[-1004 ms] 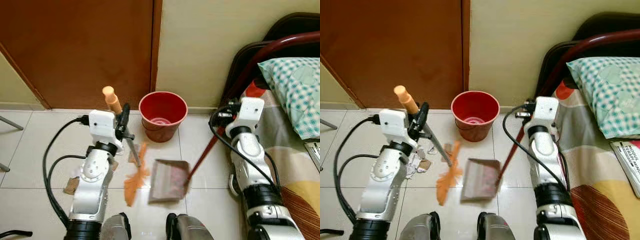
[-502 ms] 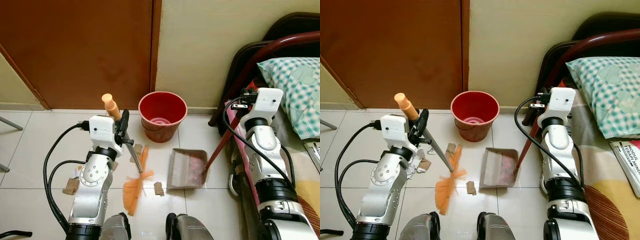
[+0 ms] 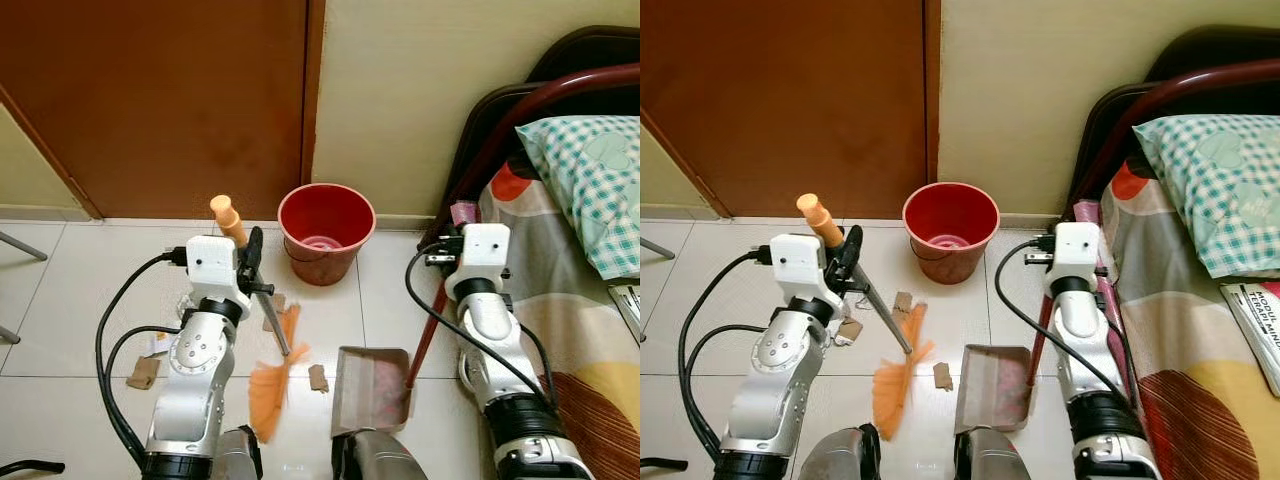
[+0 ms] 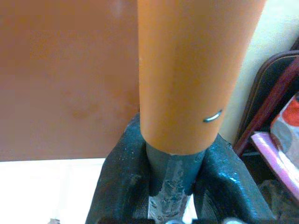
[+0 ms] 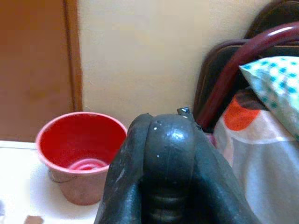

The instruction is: Sweep floor

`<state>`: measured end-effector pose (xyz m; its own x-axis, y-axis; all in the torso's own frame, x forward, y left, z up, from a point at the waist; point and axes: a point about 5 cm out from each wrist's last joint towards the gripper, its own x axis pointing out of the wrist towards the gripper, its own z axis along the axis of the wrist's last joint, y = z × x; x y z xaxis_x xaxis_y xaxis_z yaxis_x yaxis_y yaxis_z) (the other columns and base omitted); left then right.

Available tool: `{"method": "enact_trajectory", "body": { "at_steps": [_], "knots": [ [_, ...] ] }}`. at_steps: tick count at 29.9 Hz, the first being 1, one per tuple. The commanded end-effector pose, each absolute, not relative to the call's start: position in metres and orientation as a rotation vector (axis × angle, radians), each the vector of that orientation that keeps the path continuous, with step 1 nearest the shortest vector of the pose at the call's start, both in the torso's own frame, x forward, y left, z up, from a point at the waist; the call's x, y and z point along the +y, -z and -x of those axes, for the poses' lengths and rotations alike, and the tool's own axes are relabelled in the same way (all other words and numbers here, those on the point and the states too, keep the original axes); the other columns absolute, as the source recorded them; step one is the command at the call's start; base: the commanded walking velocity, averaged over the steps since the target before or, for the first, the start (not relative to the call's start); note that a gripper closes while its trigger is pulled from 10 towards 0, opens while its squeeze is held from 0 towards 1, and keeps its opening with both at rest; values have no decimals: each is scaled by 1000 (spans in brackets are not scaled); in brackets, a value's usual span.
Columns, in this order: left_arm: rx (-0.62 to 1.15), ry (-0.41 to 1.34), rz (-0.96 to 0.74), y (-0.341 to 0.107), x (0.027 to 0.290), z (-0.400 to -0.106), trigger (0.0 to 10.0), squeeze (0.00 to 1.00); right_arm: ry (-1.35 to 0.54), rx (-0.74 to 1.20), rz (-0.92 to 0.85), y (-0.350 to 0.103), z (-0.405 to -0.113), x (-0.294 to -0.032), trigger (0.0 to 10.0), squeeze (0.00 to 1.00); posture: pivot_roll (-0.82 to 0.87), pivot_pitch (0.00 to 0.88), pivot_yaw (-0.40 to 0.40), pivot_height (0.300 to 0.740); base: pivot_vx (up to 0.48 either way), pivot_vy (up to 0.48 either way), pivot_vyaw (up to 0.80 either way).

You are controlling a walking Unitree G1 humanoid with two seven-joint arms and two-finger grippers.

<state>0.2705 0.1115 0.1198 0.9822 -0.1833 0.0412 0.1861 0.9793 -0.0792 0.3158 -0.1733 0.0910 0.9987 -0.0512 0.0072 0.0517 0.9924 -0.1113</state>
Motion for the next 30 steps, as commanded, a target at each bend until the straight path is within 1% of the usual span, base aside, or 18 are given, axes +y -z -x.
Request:
{"method": "enact_trajectory", "body": {
  "at_steps": [1, 6, 7, 8, 14, 16, 18, 24, 26, 30],
  "knots": [
    [-32, 222, 121, -123, 100, -270, 10000, 0, 46, -23, 116, -92, -315, -170, 10000, 0, -3, 127, -46, 740, 0, 0, 0],
    [-46, 226, 164, -129, 94, -276, 10000, 0, 46, -16, 87, -91, -315, -165, 10000, 0, -2, 129, -46, 740, 0, 0, 0],
    [-52, 222, 196, -133, 92, -279, 10000, 0, 47, -17, 77, -91, -316, -162, 10000, 0, -2, 129, -46, 740, 0, 0, 0],
    [-62, 202, 271, -142, 88, -287, 10000, 0, 50, -16, 58, -91, -318, -158, 10000, 0, -5, 126, -46, 740, 0, 0, 0],
    [-72, 165, 369, -152, 88, -295, 10000, 0, 50, -12, 47, -91, -320, -155, 10000, 0, -5, 127, -48, 740, 0, 0, 0],
    [-73, 98, 492, -161, 95, -306, 10000, 0, 46, -6, 43, -90, -321, -153, 10000, 0, -5, 127, -48, 740, 0, 0, 0],
    [-73, 77, 534, -164, 98, -309, 10000, 0, 45, -3, 43, -89, -321, -152, 10000, 0, -5, 127, -48, 740, 0, 0, 0],
    [-89, 29, 556, -171, 113, -319, 10000, 0, 52, 4, 35, -88, -322, -153, 10000, 0, -5, 127, -48, 740, 0, 0, 0],
    [-121, 10, 509, -177, 125, -323, 10000, 0, 58, 5, 34, -88, -321, -156, 10000, 0, -5, 127, -48, 740, 0, 0, 0],
    [-156, -6, 448, -183, 139, -325, 10000, 0, 73, 4, 41, -88, -318, -164, 10000, 0, 3, 129, -48, 740, 0, 0, 0]
  ]
}}
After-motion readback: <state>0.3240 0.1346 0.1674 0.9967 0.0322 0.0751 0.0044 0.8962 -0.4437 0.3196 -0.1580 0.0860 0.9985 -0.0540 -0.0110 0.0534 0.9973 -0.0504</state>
